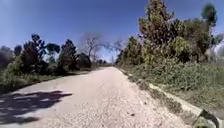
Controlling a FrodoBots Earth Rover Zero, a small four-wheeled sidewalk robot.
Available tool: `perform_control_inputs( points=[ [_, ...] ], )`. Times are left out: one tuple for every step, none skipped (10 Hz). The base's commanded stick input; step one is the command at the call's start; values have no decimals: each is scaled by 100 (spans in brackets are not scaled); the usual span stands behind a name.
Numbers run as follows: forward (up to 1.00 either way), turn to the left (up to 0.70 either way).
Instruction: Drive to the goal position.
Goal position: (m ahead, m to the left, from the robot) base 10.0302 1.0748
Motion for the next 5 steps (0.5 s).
perform_control_inputs(
  points=[
    [100, 0],
    [100, 18],
    [100, 40],
    [100, 23],
    [100, 0]
  ],
)
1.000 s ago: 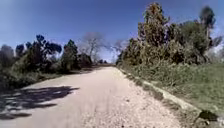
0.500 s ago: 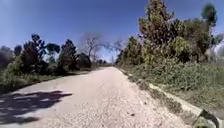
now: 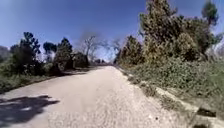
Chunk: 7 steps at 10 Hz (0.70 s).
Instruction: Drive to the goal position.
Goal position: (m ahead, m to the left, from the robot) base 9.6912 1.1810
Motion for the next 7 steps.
perform_control_inputs(
  points=[
    [100, 0],
    [100, 0],
    [100, 0],
    [100, 0],
    [100, 0],
    [100, 0],
    [100, 0]
  ],
)
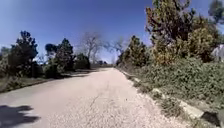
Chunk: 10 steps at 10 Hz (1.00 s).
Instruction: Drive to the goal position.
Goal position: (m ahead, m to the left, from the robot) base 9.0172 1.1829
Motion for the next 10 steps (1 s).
perform_control_inputs(
  points=[
    [100, 0],
    [100, 0],
    [100, 0],
    [100, 0],
    [100, 0],
    [100, 20],
    [100, 40],
    [100, 40],
    [100, 40],
    [100, 12]
  ],
)
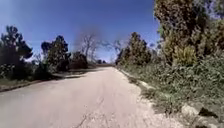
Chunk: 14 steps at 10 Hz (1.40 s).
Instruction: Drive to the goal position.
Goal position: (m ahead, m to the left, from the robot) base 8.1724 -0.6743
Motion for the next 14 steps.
perform_control_inputs(
  points=[
    [100, 0],
    [100, 0],
    [100, 0],
    [100, 0],
    [100, 0],
    [100, 0],
    [100, 0],
    [100, 0],
    [100, 0],
    [100, 0],
    [100, 0],
    [100, 0],
    [100, 0],
    [100, 0]
  ],
)
